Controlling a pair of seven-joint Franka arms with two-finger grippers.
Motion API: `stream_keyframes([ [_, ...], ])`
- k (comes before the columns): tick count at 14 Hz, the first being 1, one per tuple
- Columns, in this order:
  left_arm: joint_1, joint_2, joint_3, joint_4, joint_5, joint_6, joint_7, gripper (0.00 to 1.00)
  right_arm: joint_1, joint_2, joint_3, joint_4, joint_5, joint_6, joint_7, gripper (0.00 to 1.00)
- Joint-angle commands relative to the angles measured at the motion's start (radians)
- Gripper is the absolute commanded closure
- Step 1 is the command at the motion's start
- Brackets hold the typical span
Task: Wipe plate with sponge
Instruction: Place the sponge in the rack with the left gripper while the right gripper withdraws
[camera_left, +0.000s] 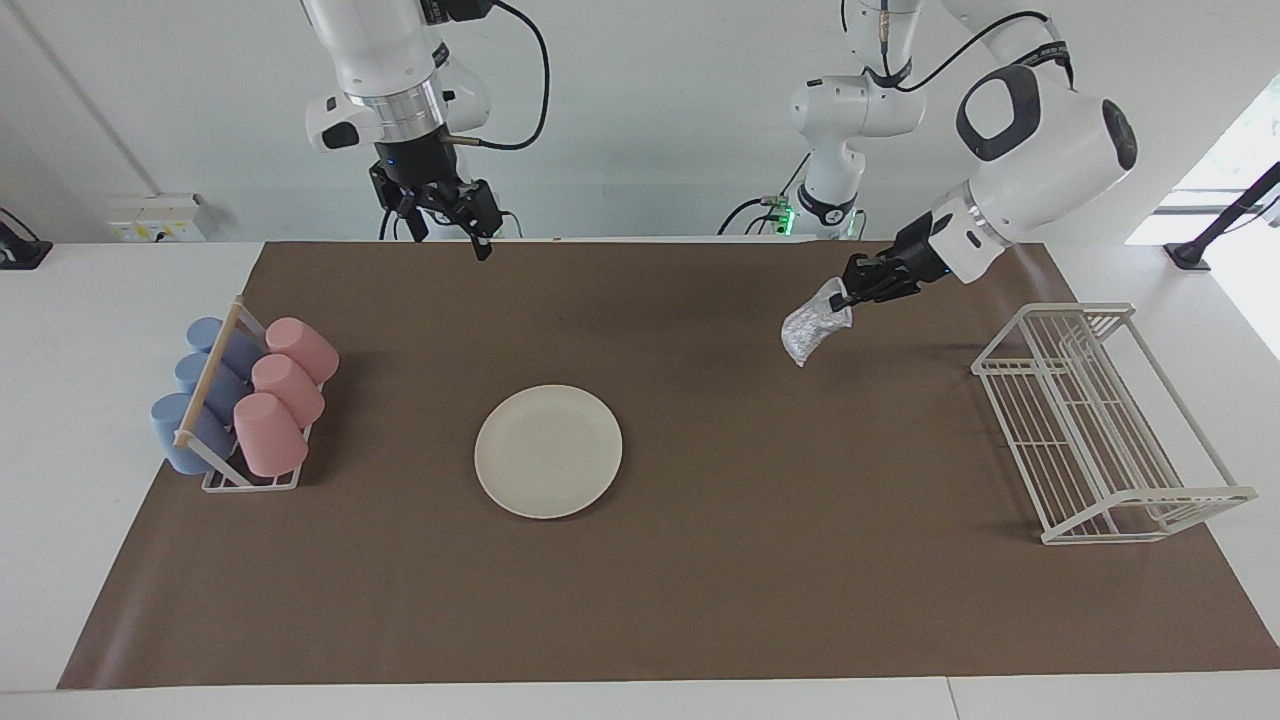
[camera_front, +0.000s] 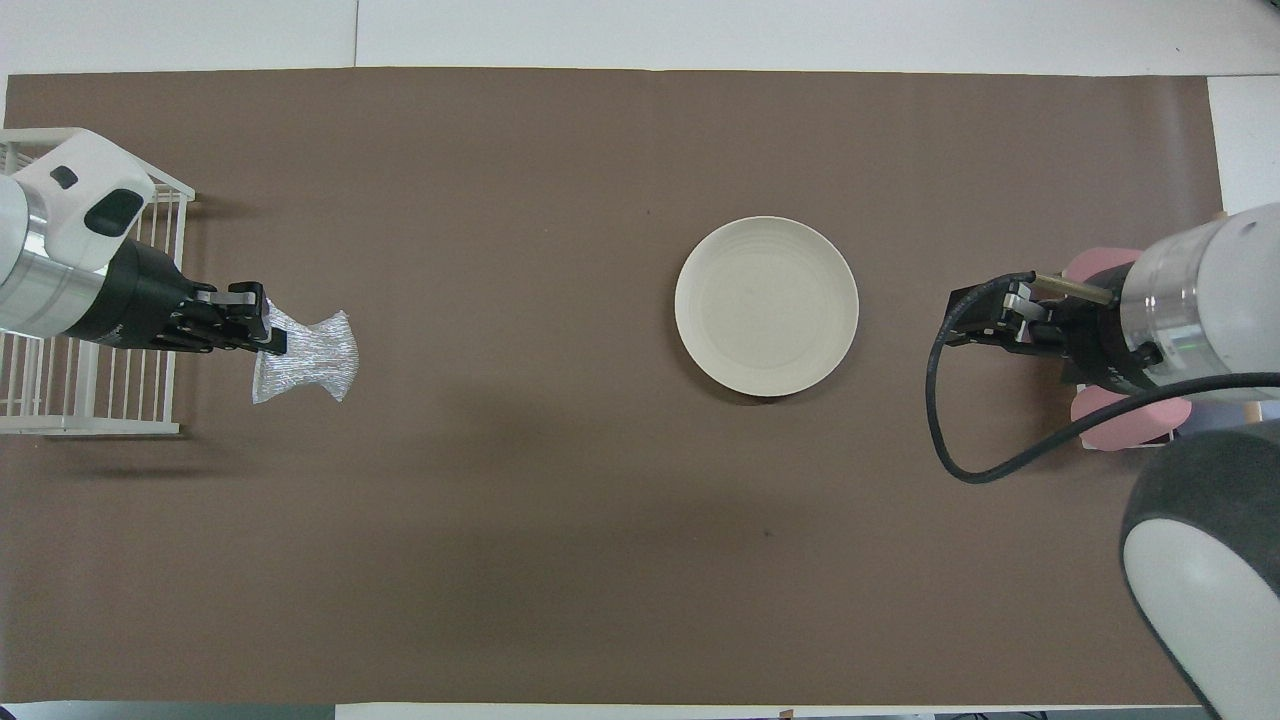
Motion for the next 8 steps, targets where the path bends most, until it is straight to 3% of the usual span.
stream_keyframes([
  [1,-0.005,0.032,-0.008,0.096,0.213,-0.08,-0.024,1.0,-0.061,-0.006,0.013,0.001,-0.022,-0.012,-0.163,0.0],
  [8,-0.024,0.034,-0.017,0.147,0.848,-0.116,-0.03,1.0,-0.114,0.046,0.011,0.021,-0.063,0.04,-0.431,0.0],
])
